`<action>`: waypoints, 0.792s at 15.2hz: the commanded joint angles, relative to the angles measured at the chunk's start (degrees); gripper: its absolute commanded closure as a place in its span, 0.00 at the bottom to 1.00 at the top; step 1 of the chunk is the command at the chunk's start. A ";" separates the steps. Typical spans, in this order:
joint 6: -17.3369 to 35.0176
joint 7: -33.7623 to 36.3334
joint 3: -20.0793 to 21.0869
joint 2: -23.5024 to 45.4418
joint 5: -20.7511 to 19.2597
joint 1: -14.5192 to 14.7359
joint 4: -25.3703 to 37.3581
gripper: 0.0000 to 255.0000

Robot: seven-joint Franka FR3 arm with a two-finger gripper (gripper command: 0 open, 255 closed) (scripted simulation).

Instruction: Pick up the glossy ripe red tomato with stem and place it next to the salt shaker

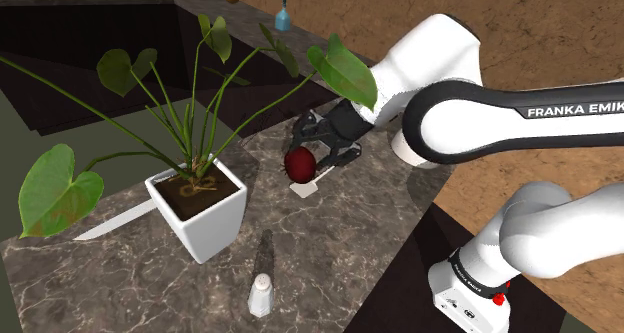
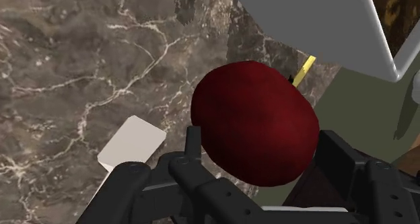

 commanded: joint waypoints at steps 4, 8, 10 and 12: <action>1.65 8.89 8.31 2.74 -1.83 -1.15 3.88 1.00; 2.66 16.65 16.03 5.75 -4.89 -3.90 8.19 1.00; 2.99 20.54 20.13 7.34 -6.89 -5.89 10.56 1.00; 4.72 20.59 21.00 8.10 -6.84 -6.19 9.59 1.00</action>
